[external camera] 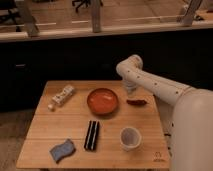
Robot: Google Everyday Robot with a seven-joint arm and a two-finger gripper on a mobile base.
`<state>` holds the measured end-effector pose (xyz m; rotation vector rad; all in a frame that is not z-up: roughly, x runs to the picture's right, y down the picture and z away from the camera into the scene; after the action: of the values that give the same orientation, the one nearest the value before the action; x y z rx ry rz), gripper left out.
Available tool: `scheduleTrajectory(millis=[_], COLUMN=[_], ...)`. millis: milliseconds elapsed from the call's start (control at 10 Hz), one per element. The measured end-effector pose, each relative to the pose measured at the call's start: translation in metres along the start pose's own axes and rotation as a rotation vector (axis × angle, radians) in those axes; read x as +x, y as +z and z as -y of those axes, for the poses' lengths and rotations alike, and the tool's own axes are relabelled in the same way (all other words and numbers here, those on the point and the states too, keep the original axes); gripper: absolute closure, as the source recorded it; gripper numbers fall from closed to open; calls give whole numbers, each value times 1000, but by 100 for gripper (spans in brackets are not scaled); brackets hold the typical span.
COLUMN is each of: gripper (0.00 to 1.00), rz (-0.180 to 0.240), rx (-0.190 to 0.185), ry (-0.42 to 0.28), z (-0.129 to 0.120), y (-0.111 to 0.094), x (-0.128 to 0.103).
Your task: Push the ceramic bowl across the table
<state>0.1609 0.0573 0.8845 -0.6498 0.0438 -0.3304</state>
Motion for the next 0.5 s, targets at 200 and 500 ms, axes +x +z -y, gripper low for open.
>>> scheduleTrajectory(millis=[200,500], gripper=[100,100], rz=[9,17], rx=[-5,-16], ry=[-31,-84], z=[3,9], y=[3,6], x=[-15,-41])
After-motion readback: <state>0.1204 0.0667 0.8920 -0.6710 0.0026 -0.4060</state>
